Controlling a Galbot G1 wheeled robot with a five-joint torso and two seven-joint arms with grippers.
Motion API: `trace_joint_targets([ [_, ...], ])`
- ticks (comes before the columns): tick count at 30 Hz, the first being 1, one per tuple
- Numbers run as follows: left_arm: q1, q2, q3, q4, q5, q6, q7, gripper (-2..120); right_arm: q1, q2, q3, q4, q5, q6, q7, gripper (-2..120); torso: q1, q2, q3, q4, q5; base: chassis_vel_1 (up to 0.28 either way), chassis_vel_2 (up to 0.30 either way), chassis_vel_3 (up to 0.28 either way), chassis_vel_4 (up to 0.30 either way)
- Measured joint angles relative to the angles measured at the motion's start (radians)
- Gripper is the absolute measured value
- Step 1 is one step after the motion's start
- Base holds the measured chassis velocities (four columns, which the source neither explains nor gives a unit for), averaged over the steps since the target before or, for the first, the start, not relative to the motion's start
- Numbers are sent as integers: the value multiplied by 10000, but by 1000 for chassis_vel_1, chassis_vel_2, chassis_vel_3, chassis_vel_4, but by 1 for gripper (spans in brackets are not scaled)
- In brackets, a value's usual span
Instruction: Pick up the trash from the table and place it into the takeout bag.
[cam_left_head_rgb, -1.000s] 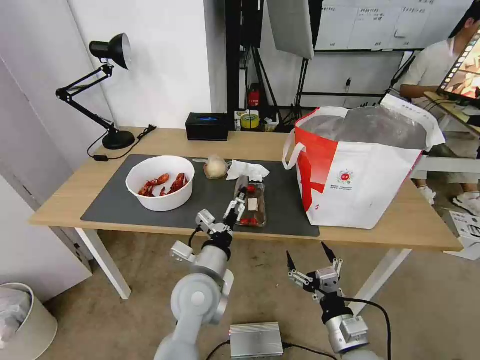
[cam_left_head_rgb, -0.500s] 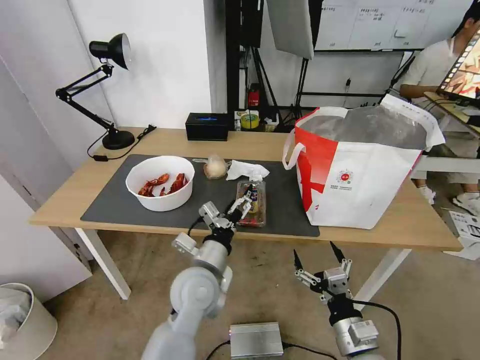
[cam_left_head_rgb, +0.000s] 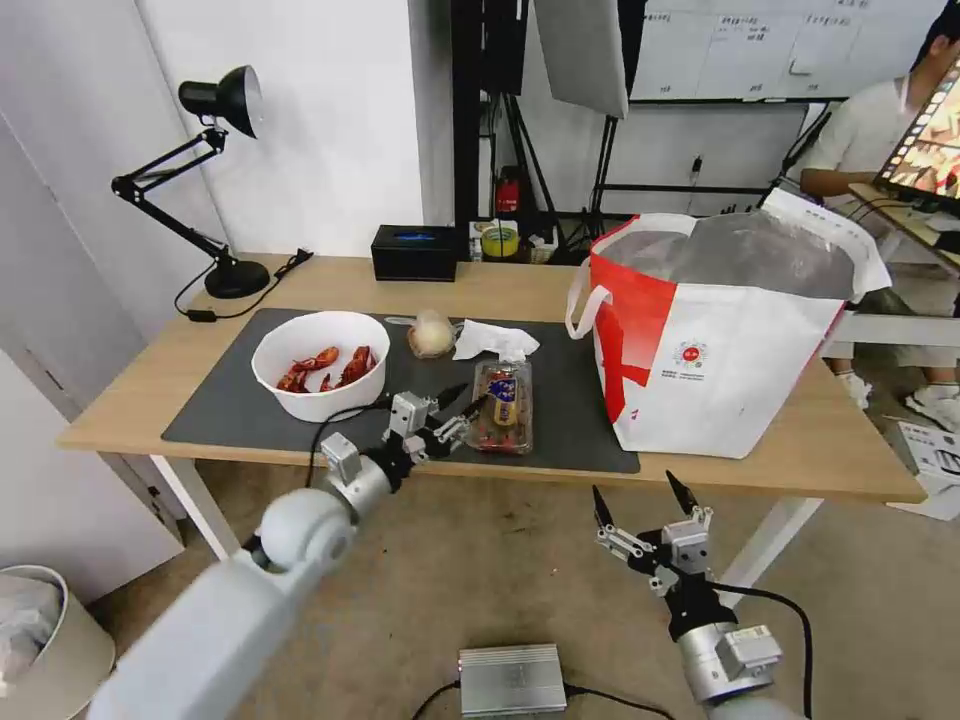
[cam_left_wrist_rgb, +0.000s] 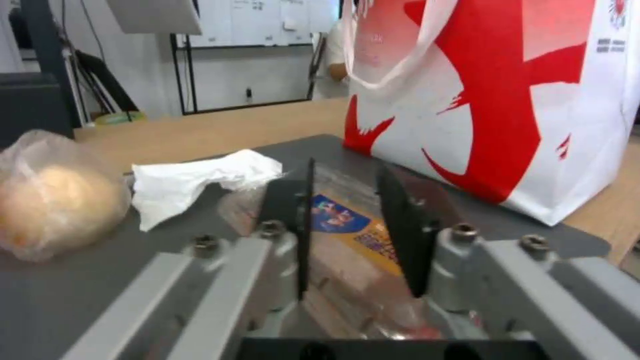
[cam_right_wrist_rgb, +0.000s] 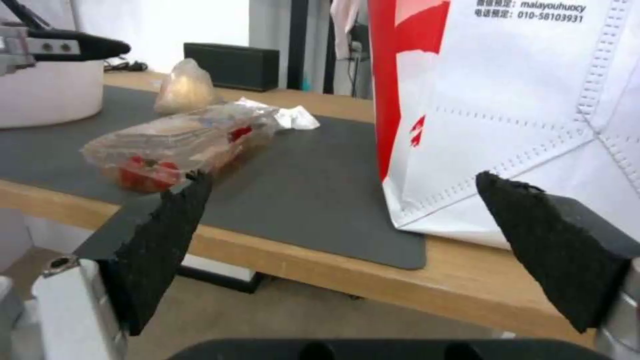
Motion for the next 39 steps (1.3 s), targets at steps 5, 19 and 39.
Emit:
trace_joint_targets([
  [5,-421,-181,381,280,-31,187,-19,9,-31,-68,19,154,306,-211,0,100,1,0,0,-4,-3,0,0,0,0],
  [19,-1760,-518,2136,1171,9,386,-131,0,265,-934,499,1035,3017,-1630,349,100,1,0,0,-6,1,0,0,0,0],
  [39,-1701,-79,2110,1213,126,701,-407,0,1384,-2018,450,1051,6039,-2839,1181,100,1,-1,-1,-1,-1,0,0,0,0],
])
